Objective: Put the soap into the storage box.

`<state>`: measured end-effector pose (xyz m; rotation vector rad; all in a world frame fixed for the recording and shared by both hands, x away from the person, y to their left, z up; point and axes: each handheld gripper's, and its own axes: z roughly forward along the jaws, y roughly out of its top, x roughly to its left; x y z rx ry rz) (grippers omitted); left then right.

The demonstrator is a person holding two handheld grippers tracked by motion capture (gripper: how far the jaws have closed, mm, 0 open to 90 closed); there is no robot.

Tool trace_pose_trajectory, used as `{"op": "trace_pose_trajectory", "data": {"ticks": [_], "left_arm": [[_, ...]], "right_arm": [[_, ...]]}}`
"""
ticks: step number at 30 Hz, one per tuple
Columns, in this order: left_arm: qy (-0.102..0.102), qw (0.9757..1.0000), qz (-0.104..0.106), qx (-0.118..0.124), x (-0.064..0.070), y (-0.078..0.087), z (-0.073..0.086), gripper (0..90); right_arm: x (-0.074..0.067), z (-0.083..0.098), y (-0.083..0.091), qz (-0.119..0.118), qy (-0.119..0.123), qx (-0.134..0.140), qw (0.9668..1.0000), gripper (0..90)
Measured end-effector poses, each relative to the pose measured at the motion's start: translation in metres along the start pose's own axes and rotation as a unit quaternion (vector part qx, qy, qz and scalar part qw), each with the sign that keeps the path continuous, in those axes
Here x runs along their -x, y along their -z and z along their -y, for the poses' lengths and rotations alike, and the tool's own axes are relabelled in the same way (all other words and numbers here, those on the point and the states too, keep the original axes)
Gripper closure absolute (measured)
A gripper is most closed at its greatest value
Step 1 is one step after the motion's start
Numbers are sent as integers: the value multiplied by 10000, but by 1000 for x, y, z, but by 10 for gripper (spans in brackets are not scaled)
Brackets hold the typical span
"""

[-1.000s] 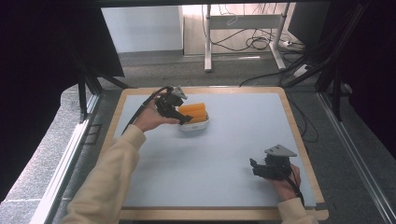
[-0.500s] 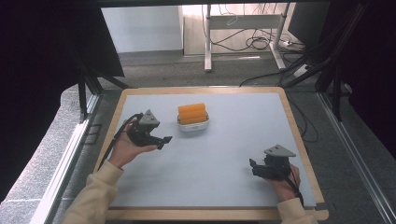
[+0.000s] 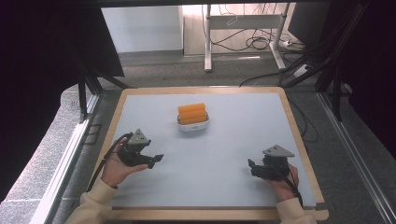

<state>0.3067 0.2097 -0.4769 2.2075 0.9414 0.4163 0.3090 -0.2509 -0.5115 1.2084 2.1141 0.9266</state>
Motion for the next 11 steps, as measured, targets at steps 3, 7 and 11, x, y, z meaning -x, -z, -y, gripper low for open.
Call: {"op": "trace_pose_trajectory", "data": {"ticks": [3,7,11], "left_arm": [[43,10000,14,12,-2,0,0,232],[9,10000,13,-15,-2,-1,-1,229],[92,9999,-4,41,-4,-1,-2,230]], "right_arm": [[1,-1,1,-15,5,58,10000,174],[1,-1,2,-52,46,140,9999,174],[1,-1,3,-102,29,222,9997,170]]}}
